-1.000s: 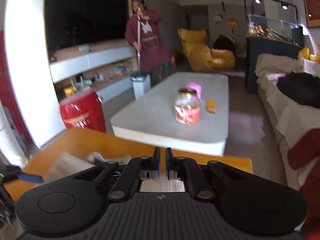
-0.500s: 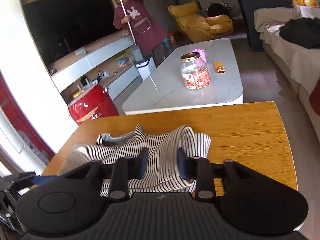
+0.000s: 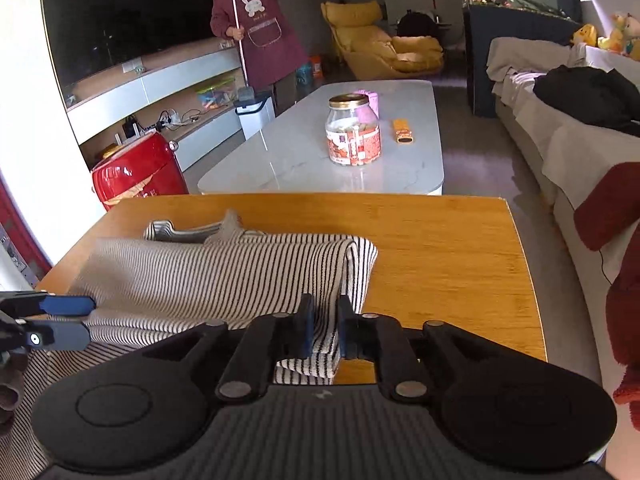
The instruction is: Fold clothes
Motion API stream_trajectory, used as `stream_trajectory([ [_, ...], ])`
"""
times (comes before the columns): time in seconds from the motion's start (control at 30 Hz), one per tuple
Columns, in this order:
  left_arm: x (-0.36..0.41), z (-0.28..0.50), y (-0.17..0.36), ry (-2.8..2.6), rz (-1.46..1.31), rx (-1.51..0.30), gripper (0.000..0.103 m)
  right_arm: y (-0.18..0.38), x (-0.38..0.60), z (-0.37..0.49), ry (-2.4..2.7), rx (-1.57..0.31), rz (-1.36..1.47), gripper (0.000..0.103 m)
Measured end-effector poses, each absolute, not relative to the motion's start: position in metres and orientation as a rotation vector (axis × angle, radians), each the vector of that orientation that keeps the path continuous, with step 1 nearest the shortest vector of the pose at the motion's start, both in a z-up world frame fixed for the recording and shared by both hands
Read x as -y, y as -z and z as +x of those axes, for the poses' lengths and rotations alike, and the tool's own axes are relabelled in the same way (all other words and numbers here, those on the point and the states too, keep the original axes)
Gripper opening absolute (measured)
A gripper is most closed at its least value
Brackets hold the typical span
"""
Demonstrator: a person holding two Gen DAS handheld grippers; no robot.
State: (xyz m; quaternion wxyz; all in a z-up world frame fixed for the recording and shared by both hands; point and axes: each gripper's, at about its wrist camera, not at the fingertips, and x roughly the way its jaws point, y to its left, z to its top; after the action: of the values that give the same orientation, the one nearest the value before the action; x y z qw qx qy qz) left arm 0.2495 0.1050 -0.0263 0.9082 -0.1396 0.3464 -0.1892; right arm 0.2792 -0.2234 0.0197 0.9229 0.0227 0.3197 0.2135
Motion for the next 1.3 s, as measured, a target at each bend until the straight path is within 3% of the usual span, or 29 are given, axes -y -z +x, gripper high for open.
stream_trajectory([
  [0.07, -0.107, 0.250, 0.027, 0.404, -0.281, -0.715, 0.103, -0.035, 0.224, 0.272, -0.469, -0.589, 0.072, 0.055],
  [0.17, -0.109, 0.254, 0.030, 0.411, -0.280, -0.711, 0.103, -0.044, 0.221, 0.268, -0.558, -0.565, 0.188, 0.078],
  [0.33, -0.117, 0.267, 0.029, 0.437, -0.302, -0.727, 0.103, -0.006, 0.204, 0.283, -0.501, -0.694, 0.290, 0.103],
  [0.47, -0.127, 0.277, 0.029, 0.464, -0.334, -0.755, 0.103, 0.019, 0.200, 0.280, -0.373, -0.702, 0.289, 0.103],
  [1.0, -0.094, 0.285, 0.022, 0.340, -0.224, -0.831, 0.103, 0.024, 0.198, 0.273, -0.390, -0.695, 0.298, 0.103],
  [1.3, -0.107, 0.283, 0.020, 0.327, -0.324, -0.849, 0.103, 0.021, 0.196, 0.276, -0.454, -0.724, 0.263, 0.103],
])
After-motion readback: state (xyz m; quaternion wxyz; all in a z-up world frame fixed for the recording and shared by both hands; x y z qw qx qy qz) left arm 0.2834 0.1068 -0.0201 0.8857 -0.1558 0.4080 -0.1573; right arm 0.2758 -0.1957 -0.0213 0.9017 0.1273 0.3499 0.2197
